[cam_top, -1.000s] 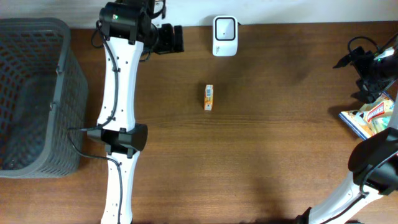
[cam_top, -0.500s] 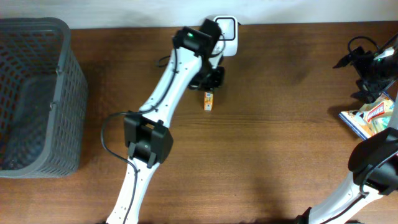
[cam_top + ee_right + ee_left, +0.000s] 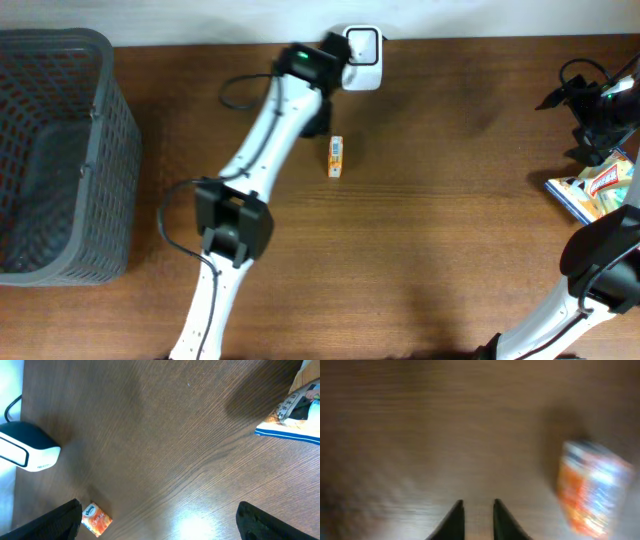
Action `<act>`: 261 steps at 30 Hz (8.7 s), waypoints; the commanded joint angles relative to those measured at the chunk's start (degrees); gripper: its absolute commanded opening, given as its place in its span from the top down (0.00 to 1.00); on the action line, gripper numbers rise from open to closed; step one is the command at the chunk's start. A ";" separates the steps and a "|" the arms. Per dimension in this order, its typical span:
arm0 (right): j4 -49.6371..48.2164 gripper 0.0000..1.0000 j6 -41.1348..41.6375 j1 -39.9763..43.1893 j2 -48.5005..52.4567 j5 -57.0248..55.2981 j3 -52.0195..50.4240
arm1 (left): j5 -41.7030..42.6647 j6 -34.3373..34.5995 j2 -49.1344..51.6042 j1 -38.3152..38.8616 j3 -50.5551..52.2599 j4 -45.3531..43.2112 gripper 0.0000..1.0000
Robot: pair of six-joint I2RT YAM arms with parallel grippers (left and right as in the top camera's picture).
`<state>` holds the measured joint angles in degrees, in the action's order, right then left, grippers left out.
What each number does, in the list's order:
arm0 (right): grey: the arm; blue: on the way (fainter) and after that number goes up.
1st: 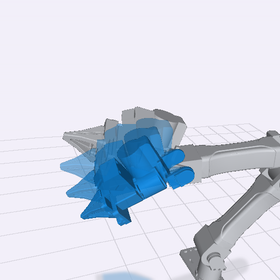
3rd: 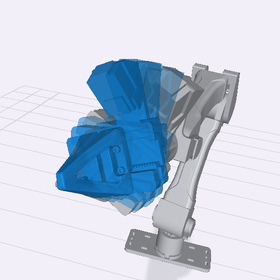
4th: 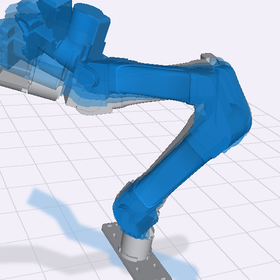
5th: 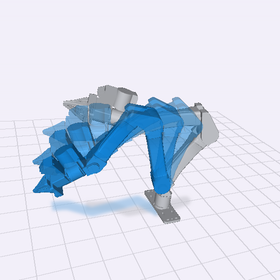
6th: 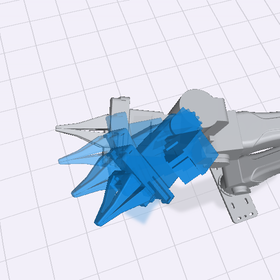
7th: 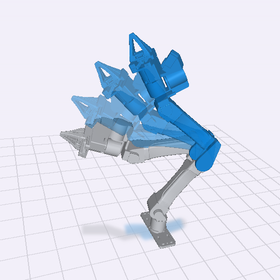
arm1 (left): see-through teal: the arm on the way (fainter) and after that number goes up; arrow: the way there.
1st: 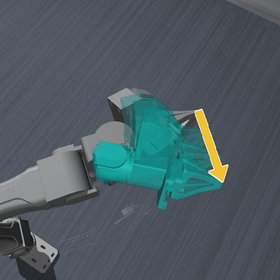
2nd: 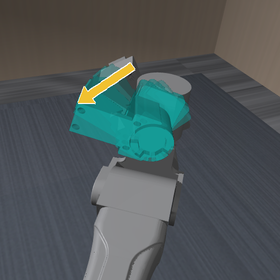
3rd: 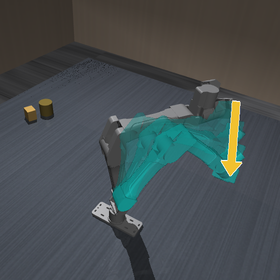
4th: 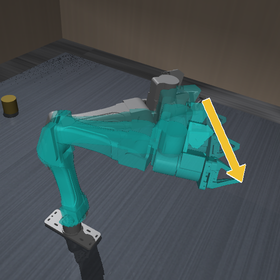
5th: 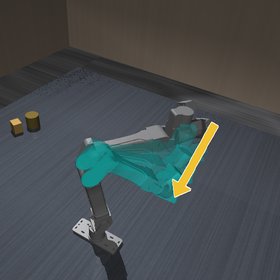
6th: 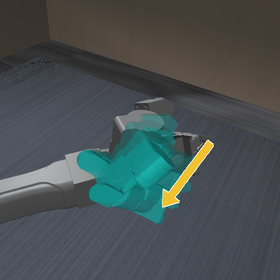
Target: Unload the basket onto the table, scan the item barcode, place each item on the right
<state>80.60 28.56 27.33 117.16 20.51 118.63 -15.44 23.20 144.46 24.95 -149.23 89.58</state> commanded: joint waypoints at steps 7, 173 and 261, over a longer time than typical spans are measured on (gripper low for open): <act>-0.02 0.02 0.26 0.04 -1.51 0.24 0.83 | 2.38 -2.54 -1.07 -11.19 0.17 -1.53 0.00; -30.80 0.96 -11.65 -51.80 9.57 -25.09 -5.86 | -1.70 -0.70 -10.34 -16.39 11.41 -5.31 0.01; -7.89 0.01 -6.99 6.47 -9.20 -38.25 -10.58 | 6.60 -0.70 -10.34 -15.58 11.41 -6.60 0.01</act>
<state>71.07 20.99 33.95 116.18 -18.44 108.12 -10.79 22.31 134.52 9.26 -137.97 82.94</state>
